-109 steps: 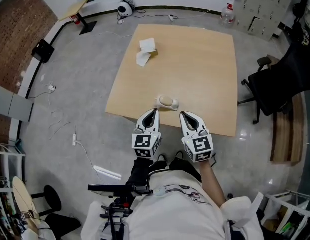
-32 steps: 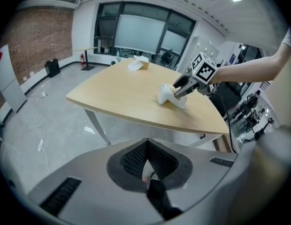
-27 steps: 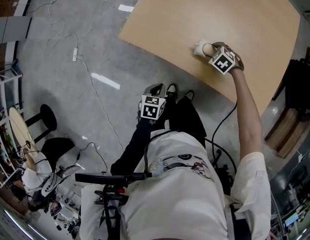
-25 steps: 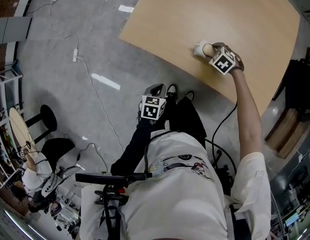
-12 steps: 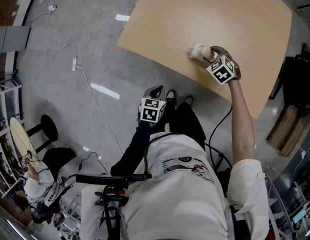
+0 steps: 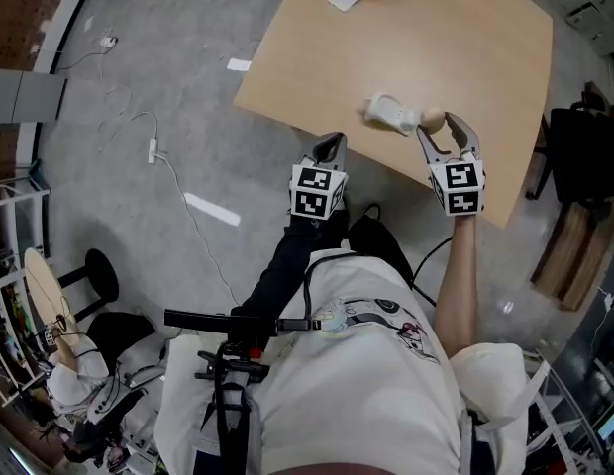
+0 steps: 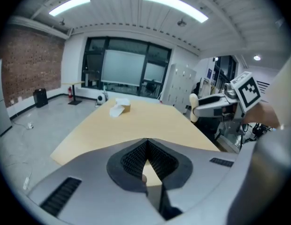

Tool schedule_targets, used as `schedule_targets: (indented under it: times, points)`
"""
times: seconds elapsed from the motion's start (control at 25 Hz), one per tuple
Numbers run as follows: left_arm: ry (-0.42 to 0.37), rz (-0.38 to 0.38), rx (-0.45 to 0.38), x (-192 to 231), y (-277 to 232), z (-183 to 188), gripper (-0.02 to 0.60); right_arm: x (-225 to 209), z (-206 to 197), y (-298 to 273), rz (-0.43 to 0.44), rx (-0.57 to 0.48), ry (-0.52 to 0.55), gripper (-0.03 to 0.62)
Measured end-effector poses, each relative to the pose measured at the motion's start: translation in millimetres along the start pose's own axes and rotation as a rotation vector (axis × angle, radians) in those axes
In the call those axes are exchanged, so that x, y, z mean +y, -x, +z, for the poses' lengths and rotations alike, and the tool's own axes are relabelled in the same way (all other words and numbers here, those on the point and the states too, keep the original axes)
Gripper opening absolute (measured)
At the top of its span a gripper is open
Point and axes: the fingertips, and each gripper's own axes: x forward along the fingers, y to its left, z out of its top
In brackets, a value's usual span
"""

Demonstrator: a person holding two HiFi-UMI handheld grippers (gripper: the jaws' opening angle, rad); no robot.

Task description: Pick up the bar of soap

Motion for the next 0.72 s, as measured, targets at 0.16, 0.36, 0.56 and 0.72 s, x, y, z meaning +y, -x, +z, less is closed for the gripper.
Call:
schedule_targets:
  times: [0.16,0.36,0.56,0.72]
  points:
    - [-0.055,-0.021,-0.157,-16.3,10.5,71.9,0.005,-8.8,31.7,57.3,-0.089,-0.115,-0.041,0.253]
    - [-0.135,-0.066,-0.331,-55.3,25.4,152.2,0.005,-35.2,73.1,119.5,-0.191,-0.284,-0.076,0.253]
    - [-0.229,-0.118,-0.497,-89.8,45.3,216.4,0.005,-49.2,119.8,166.8,-0.295,-0.466,-0.068,0.253]
    - [-0.252,-0.121,-0.585,-105.3,63.3,254.7,0.005,-59.3,141.2,185.7,-0.323,-0.564,-0.102,0.253]
